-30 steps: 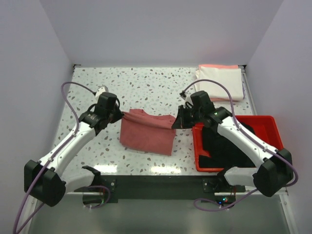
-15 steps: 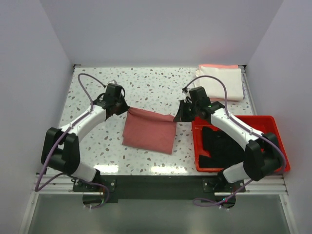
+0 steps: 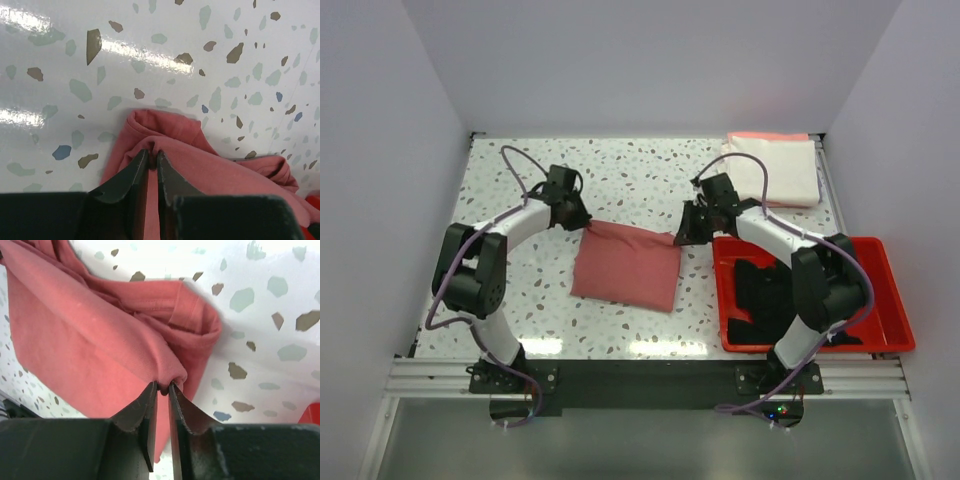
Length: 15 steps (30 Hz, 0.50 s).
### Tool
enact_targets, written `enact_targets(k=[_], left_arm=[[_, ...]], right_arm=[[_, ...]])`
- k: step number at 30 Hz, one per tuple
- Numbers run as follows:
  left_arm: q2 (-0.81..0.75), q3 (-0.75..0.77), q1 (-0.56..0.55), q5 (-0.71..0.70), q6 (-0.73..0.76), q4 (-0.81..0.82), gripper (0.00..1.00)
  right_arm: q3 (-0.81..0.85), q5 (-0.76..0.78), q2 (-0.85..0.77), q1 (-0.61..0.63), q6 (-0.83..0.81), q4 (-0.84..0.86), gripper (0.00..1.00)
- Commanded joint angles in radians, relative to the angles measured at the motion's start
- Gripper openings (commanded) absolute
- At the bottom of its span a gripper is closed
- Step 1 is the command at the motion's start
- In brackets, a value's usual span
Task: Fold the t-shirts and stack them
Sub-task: Fold the tshirt
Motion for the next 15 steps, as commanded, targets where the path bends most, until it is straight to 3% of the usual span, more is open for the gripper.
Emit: enact_targets(k=[1,4,5,6,10,11,15], left_arm=[[0.016,0.053,0.015,0.031,0.034,0.054,0.18],[0.016,0.072,0.017,0.049,0.044,0.058,0.35],[0.004,0.077,0.017,0.067,0.044,0.058,0.46],[-0.005,0.082,0.015,0.080,0.046,0.060,0.50],[-0.085,0.048,0.015,0.111,0.032,0.093,0.80],[-0.121,0.034,0.015,0.129,0.029,0.101,0.98],[-0.192,-0.073,-0.003,0.204,0.004,0.162,1.00]], right_arm=[[0.067,-0.003,0.046,-0.016,-0.036,0.065,0.22],[0.139,-0.023,0.095,-0.021,-0.071,0.047,0.60],[0.171,-0.041,0.098,-0.021,-0.076,0.042,0.76],[0.185,-0.061,0.093,-0.022,-0.093,0.027,0.99],[0.155,-0.121,0.008,-0.022,-0.078,0.051,0.99],[0.139,-0.121,-0.018,-0.021,-0.073,0.057,0.99],[0.027,-0.148,-0.132,-0.016,-0.023,0.126,0.99]])
